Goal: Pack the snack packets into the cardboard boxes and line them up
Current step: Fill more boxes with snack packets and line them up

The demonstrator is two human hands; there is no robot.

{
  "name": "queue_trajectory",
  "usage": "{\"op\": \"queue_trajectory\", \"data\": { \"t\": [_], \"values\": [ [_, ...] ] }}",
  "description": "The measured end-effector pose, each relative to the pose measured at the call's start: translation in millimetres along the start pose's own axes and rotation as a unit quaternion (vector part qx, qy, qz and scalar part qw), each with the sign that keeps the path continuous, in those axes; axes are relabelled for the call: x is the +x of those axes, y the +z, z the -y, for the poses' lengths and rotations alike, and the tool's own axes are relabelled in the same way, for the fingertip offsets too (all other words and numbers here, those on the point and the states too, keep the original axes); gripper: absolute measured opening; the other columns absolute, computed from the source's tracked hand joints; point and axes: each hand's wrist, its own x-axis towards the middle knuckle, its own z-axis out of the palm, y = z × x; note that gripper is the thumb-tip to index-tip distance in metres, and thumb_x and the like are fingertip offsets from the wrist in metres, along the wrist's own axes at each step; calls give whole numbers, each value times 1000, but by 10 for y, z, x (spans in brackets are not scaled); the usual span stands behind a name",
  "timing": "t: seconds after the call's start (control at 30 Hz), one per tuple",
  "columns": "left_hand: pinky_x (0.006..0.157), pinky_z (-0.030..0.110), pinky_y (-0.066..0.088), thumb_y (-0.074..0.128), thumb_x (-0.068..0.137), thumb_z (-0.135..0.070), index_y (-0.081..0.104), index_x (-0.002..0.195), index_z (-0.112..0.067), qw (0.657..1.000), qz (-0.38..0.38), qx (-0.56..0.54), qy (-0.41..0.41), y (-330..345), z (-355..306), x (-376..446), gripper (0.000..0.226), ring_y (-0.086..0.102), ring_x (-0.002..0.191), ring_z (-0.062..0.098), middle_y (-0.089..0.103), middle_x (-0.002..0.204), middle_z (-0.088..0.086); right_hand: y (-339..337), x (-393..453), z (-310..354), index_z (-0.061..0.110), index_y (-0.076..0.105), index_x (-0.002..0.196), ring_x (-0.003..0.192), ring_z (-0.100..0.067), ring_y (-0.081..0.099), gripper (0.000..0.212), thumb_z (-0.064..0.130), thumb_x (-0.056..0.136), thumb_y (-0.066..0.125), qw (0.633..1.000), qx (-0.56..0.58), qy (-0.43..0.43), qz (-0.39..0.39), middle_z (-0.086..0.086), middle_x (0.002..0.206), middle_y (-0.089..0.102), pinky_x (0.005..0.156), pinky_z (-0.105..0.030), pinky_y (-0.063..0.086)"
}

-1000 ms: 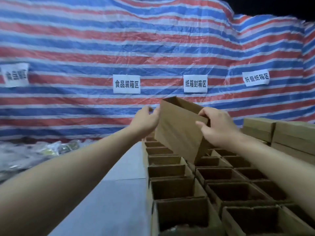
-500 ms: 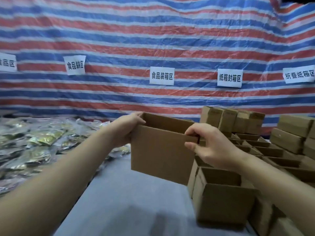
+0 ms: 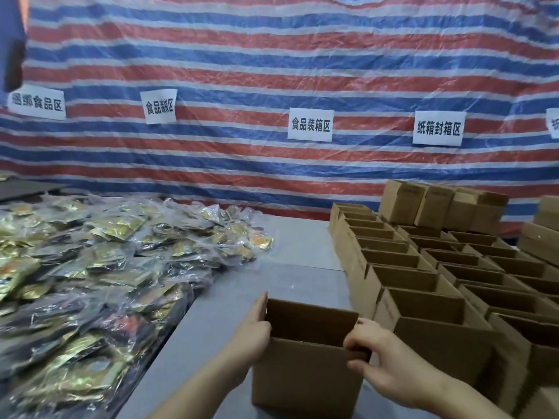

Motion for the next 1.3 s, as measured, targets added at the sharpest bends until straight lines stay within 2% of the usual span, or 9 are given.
{"op": "queue_trajectory", "data": {
  "t": [0.13,0.23,0.33,0.63,0.77,0.87,1.07,1.2,1.3],
  "values": [
    [123,31,13,24,91,9,15,158,-29,1000,-13,-8,2,18,25,19,77,14,150,13,14,164,-5,-62,130,60,41,61,90,99,1,54,25,65,86,56,999,9,0,-46,27,103,52,80,-24,51],
    [121,29,13,25,89,11,16,158,-28,1000,-24,-6,9,44,48,1,80,14,150,12,15,164,-5,-34,380,163,48,54,112,112,9,46,27,64,93,45,991,-12,13,-134,34,116,47,98,-24,46],
    [115,24,17,26,89,11,17,157,-28,999,-31,-10,9,39,70,9,79,16,149,11,17,164,-5,105,584,198,39,39,148,137,-7,35,53,62,101,34,992,-73,77,-74,19,147,42,117,-35,29],
    [111,20,19,29,92,6,18,157,-29,999,-37,-2,14,63,68,9,75,20,147,11,20,162,-6,269,745,105,41,34,148,124,-7,48,53,64,100,30,983,-147,105,-16,15,139,51,108,-36,34],
    [116,25,16,34,106,-31,8,158,-33,999,-21,-24,16,-7,107,93,58,21,143,3,16,162,-12,203,751,112,44,35,143,107,-1,42,49,65,99,32,984,-138,110,6,18,131,51,102,-35,34],
    [119,40,22,30,102,-55,14,157,-29,994,-88,45,37,-378,126,344,63,28,145,17,25,161,-4,168,749,107,46,35,143,104,1,37,49,66,98,35,985,-126,115,14,20,130,50,104,-34,34],
    [89,41,49,42,99,-30,44,134,-3,900,-269,343,1,-1717,237,1055,45,59,107,33,58,126,20,61,790,177,47,40,141,116,3,45,63,81,88,36,986,-120,113,16,26,131,51,110,-32,33],
    [80,39,51,39,98,-35,39,142,-4,832,-325,446,-62,-2401,409,1366,54,56,112,33,48,138,20,37,890,251,45,44,142,126,3,43,87,90,74,12,985,-124,123,-13,25,140,49,114,-31,30],
    [93,48,47,36,98,-52,27,151,-12,808,-350,454,-137,-2671,522,1534,67,47,124,42,37,147,23,67,956,291,46,51,131,115,3,51,85,87,70,7,984,-108,139,-16,25,126,56,104,-27,41]
  ]
}}
